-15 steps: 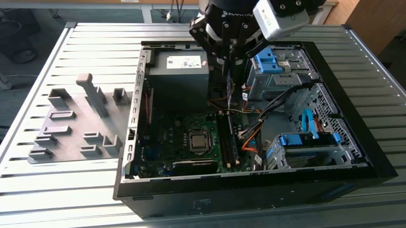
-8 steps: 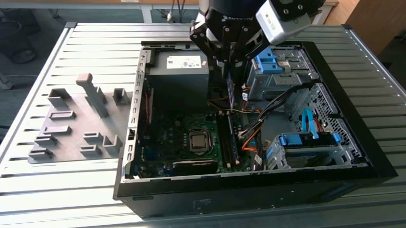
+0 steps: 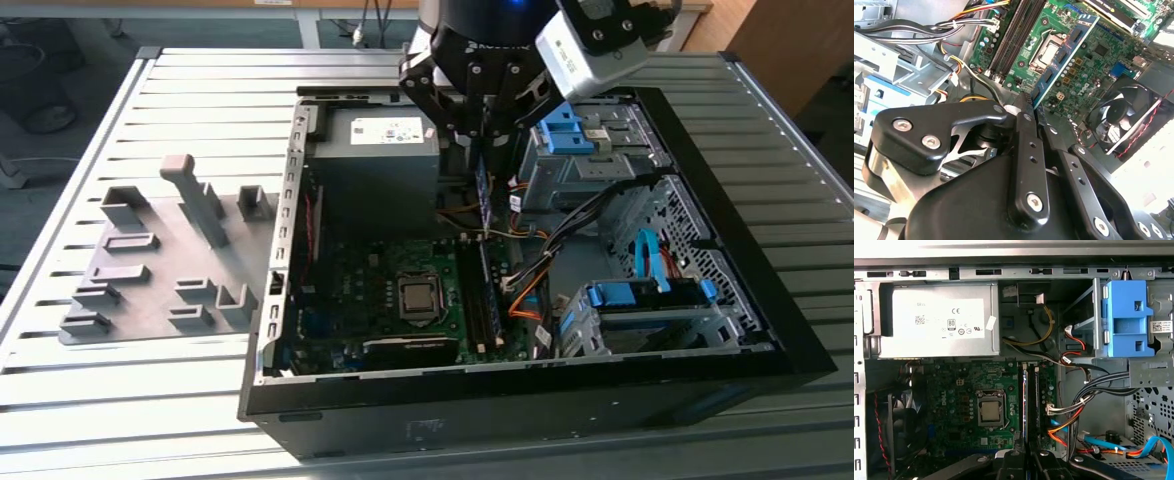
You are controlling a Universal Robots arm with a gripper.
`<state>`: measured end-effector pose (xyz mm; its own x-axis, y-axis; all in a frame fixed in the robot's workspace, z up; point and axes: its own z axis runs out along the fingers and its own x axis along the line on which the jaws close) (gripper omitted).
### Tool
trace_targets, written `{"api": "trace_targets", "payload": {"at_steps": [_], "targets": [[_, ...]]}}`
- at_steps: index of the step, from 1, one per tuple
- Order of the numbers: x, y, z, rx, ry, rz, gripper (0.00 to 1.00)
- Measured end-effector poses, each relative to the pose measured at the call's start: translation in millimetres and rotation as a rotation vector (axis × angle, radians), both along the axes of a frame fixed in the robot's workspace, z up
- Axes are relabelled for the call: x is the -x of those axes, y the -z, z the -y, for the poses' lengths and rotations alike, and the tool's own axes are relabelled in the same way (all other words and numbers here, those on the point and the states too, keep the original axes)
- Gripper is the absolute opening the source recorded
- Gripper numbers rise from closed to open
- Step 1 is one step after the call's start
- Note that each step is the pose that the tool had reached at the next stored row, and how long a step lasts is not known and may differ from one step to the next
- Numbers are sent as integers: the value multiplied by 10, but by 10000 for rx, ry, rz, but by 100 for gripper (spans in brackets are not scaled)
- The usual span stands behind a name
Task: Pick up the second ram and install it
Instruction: 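Insert the second ram into the second slot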
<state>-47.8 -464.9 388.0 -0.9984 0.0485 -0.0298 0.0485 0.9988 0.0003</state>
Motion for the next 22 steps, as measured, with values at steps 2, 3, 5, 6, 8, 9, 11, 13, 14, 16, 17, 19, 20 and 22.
{"api": "trace_targets", "payload": {"at_steps": [2, 3, 5, 6, 8, 9, 11, 13, 14, 16, 17, 19, 20, 22], "targets": [[1, 0, 0, 0, 1, 0, 14], [1, 0, 0, 0, 1, 0, 14], [-2, 0, 0, 0, 1, 0, 14], [-2, 0, 0, 0, 0, 0, 14], [-2, 0, 0, 0, 1, 0, 14], [-2, 0, 0, 0, 1, 0, 14], [-2, 0, 0, 0, 1, 0, 14], [-2, 0, 0, 0, 1, 0, 14], [-2, 0, 0, 0, 1, 0, 14], [-3, 10, -1, -2, -1, 0, 14], [-2, 21, 0, -8, -18, 0, 14], [-2, 55, 0, -20, -95, 0, 14], [-3, 74, 0, -20, -154, -6, 14], [-4, 110, 1, -19, -278, -25, 14]]}}
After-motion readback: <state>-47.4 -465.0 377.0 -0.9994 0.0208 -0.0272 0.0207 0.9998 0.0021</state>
